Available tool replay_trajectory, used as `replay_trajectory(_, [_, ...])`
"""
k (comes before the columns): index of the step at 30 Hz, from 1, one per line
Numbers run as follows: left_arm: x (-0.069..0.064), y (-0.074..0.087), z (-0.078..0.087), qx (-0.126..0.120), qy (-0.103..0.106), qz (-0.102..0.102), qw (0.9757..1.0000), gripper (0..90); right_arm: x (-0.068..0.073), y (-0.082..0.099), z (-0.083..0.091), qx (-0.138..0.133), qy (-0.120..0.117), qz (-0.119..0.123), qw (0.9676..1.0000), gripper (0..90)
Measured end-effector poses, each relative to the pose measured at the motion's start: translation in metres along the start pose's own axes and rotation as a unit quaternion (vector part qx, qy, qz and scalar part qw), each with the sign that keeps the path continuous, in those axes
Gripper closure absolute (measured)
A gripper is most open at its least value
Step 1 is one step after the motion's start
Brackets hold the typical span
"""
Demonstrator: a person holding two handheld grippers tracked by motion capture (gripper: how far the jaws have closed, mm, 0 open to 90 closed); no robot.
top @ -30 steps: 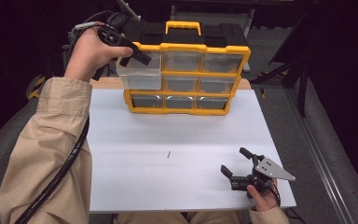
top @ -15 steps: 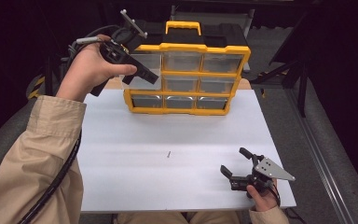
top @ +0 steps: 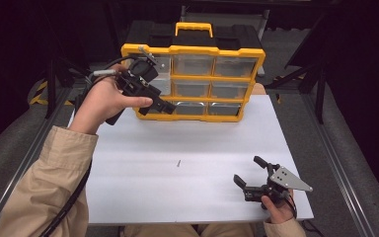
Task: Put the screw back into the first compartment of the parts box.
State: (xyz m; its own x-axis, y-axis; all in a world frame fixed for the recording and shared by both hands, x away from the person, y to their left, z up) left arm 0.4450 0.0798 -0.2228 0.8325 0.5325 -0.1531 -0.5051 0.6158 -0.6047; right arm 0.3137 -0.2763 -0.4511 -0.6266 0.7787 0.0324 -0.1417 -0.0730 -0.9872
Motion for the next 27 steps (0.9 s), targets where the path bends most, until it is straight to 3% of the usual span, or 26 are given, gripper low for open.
replay_trajectory(13, [0.002, 0.043, -0.060, 0.013, 0.014, 0.007, 0.9998, 11.9, 0.000, 0.000, 0.000, 0.001, 0.001, 0.005, 1.0000, 2.0])
replay_trajectory(22, [0.004, 0.062, -0.089, 0.018, 0.020, 0.010, 0.9996, 11.7, 0.000, 0.000, 0.000, 0.001, 0.000, 0.001, 1.0000, 2.0])
replay_trajectory(27, [0.003, 0.072, -0.107, 0.009, 0.026, 0.018, 0.9995, 11.4, 0.000, 0.000, 0.000, 0.001, 0.001, 0.001, 1.0000, 2.0])
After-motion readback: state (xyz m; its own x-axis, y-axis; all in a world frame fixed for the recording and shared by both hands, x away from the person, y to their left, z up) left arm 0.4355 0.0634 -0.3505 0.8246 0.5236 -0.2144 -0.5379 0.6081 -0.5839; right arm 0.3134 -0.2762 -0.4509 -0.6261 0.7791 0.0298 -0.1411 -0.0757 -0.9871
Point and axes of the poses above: each handheld gripper's, and its own axes: z roughly backward along the jaws, y roughly out of its underside, x roughly to its left, the point moved 2 cm from there along -z, roughly forward along the jaws
